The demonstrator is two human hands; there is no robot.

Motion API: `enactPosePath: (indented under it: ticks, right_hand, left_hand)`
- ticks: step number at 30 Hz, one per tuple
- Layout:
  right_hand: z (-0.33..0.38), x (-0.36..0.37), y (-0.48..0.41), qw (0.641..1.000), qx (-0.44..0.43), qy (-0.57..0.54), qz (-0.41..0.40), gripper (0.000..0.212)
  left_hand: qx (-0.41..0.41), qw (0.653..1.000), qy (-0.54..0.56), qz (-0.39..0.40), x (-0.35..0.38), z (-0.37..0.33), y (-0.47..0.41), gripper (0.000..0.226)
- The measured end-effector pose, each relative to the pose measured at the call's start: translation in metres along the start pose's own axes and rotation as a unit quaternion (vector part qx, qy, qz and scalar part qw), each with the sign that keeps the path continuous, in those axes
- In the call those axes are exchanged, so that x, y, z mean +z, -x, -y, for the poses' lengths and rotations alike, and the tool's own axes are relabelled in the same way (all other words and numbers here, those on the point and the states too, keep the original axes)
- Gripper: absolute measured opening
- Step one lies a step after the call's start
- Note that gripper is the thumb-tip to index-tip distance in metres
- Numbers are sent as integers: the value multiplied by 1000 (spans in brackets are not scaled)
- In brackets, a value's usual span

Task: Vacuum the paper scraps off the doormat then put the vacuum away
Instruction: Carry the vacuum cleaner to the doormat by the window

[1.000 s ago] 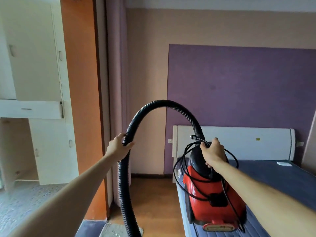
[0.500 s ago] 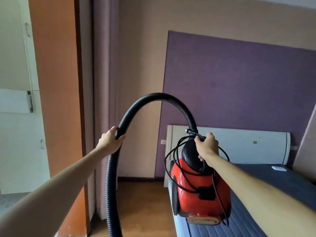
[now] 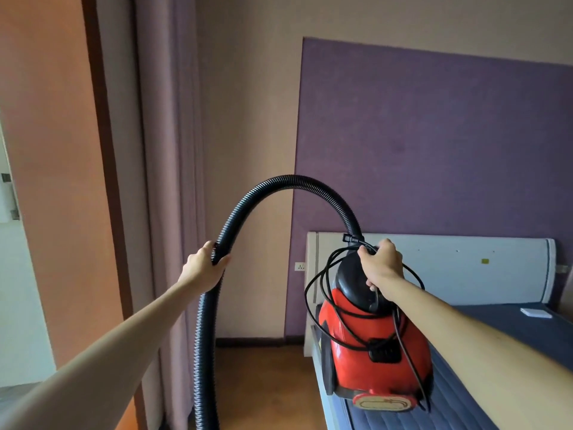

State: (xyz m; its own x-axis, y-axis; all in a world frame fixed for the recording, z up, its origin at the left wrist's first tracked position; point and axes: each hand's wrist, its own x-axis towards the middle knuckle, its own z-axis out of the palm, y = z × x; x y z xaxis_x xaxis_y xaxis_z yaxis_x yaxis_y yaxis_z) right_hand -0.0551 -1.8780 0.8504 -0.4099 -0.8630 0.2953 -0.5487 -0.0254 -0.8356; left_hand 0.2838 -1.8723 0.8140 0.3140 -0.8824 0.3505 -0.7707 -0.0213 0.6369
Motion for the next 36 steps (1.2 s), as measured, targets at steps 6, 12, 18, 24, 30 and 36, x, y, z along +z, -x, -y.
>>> enactPosePath:
  ticks: [6,12,18,24,30,36]
  right_hand:
    - [-16,53,-97,1000,-10,1,22,26]
    - [-22,99,-193,999,-24,-8,34,25]
    - [-30,151,-259,998,-42,3,56,24]
    - [-32,217,-315,996,-48,4,78,24]
    - [-26,295,-370,993,-55,-7,107,25]
    - [1,379,-420,986,-72,-10,149,25]
  left_hand:
    - [-18,1000,1,-4,61,-4,-87,38]
    - [-35,999,9,-14,106,-11,-167,48]
    - [-59,998,1,-26,137,1,-222,49]
    - [-73,997,-14,-32,165,26,-281,46]
    - [-75,996,-24,-44,189,55,-346,40]
    - [-93,993,-13,-68,188,91,-420,38]
